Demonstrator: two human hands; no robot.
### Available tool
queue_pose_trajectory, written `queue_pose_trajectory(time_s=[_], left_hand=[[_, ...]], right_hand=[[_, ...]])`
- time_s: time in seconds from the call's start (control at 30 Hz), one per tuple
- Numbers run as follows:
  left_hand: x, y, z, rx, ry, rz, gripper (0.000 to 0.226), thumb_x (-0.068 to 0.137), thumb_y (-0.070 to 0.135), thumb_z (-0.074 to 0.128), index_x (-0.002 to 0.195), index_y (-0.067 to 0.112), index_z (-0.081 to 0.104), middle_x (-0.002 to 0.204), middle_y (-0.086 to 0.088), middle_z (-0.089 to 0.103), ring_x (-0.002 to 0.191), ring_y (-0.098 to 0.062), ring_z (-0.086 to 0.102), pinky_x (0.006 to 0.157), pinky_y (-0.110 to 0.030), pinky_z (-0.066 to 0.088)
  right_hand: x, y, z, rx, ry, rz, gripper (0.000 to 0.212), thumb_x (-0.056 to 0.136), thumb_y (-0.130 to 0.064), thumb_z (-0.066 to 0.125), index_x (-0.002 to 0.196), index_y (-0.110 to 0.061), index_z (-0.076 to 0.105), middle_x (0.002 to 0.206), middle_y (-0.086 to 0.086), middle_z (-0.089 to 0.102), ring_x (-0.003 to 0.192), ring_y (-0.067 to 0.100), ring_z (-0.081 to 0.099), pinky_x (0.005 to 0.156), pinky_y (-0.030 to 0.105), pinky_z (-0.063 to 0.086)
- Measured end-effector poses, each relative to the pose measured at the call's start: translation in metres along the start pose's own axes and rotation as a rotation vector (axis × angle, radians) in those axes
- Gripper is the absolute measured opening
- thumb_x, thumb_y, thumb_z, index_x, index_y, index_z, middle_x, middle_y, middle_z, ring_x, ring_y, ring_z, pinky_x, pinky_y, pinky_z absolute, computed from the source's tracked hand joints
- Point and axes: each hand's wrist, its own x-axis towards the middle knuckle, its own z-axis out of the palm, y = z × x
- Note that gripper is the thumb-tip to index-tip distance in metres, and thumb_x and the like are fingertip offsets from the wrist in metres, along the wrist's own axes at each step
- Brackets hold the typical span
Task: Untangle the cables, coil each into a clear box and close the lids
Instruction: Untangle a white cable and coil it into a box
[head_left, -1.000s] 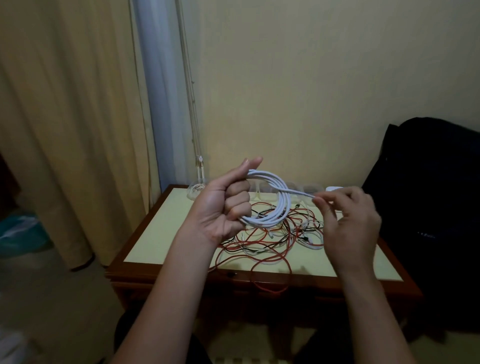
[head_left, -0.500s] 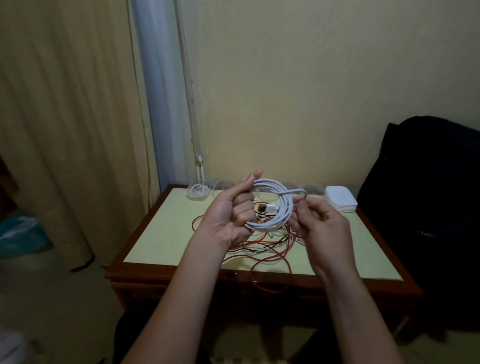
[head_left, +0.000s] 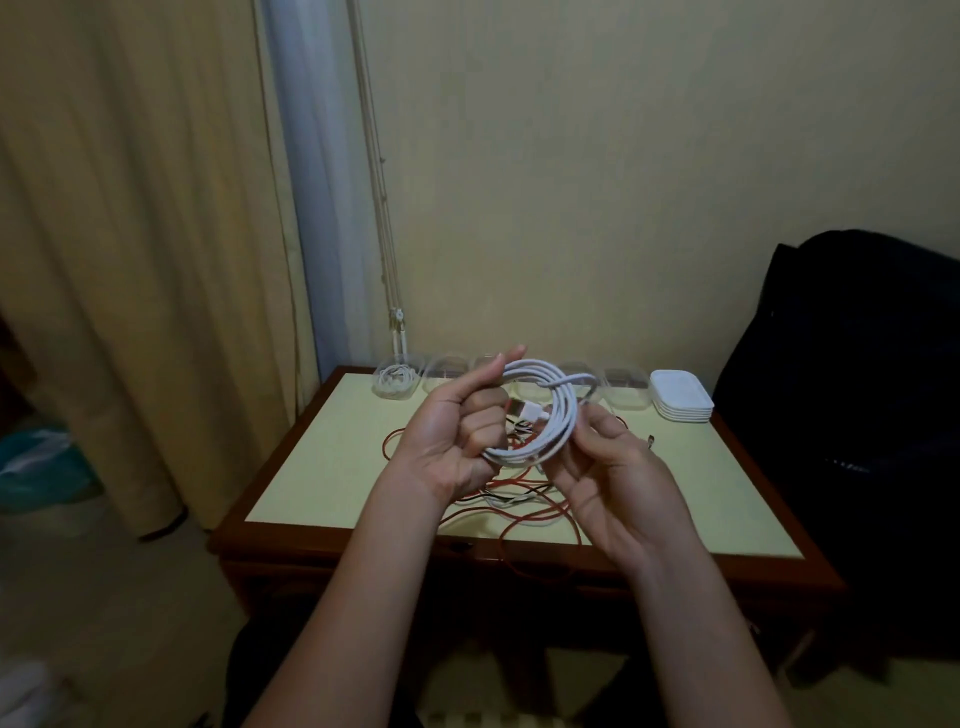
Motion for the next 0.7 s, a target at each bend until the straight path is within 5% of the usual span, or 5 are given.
queue_pose_trajectory(time_s=[0.1, 0.23, 0.3, 0.47, 0.7], left_hand=[[0.002, -0.005, -0.006, 0.041, 0.066, 0.042, 0.021, 0.088, 0.016, 0.058, 0.096, 0.006, 0.075, 0.045, 0.011, 0.013, 0.033, -0.006, 0.005, 0.042, -0.014, -0.006], [0.008, -0.008, -0.006, 0.258, 0.250, 0.239, 0.015, 0.092, 0.015, 0.062, 0.104, 0.010, 0.071, 0.045, 0.010, 0.018, 0.030, -0.002, 0.015, 0.029, -0.014, 0.009], [0.010, -0.011, -0.007, 0.334, 0.269, 0.309, 0.016, 0.098, 0.016, 0.058, 0.109, 0.010, 0.068, 0.046, 0.010, 0.018, 0.031, -0.001, 0.015, 0.028, -0.016, 0.012], [0.006, -0.018, -0.004, 0.413, 0.175, 0.302, 0.014, 0.102, 0.022, 0.053, 0.101, 0.013, 0.065, 0.048, 0.006, 0.021, 0.035, -0.005, 0.021, 0.033, -0.018, 0.022], [-0.002, -0.010, -0.008, 0.559, 0.099, 0.190, 0.018, 0.103, 0.014, 0.048, 0.109, 0.004, 0.062, 0.067, -0.004, 0.054, 0.056, -0.018, 0.058, 0.058, -0.028, 0.056]], right_hand=[[-0.004, 0.010, 0.005, -0.098, -0.084, 0.052, 0.022, 0.085, -0.004, 0.056, 0.102, -0.008, 0.070, 0.088, 0.008, 0.071, 0.077, 0.017, 0.069, 0.066, 0.031, 0.055], [-0.003, 0.019, 0.009, -0.129, -0.012, 0.069, 0.046, 0.104, -0.041, 0.042, 0.114, -0.009, 0.073, 0.082, 0.002, 0.066, 0.080, 0.016, 0.060, 0.069, 0.033, 0.046], [-0.001, 0.022, 0.010, -0.236, 0.035, -0.018, 0.060, 0.097, -0.058, 0.043, 0.118, -0.010, 0.071, 0.080, 0.000, 0.062, 0.078, 0.014, 0.058, 0.069, 0.034, 0.047], [-0.003, 0.021, 0.004, -0.662, 0.139, -0.317, 0.006, 0.095, -0.010, 0.067, 0.100, -0.009, 0.070, 0.074, -0.003, 0.067, 0.070, 0.013, 0.066, 0.070, 0.034, 0.060], [-0.005, -0.001, -0.013, -0.867, 0.180, -0.371, 0.021, 0.099, -0.010, 0.062, 0.107, -0.028, 0.070, 0.088, 0.002, 0.078, 0.062, 0.018, 0.070, 0.061, 0.027, 0.057]])
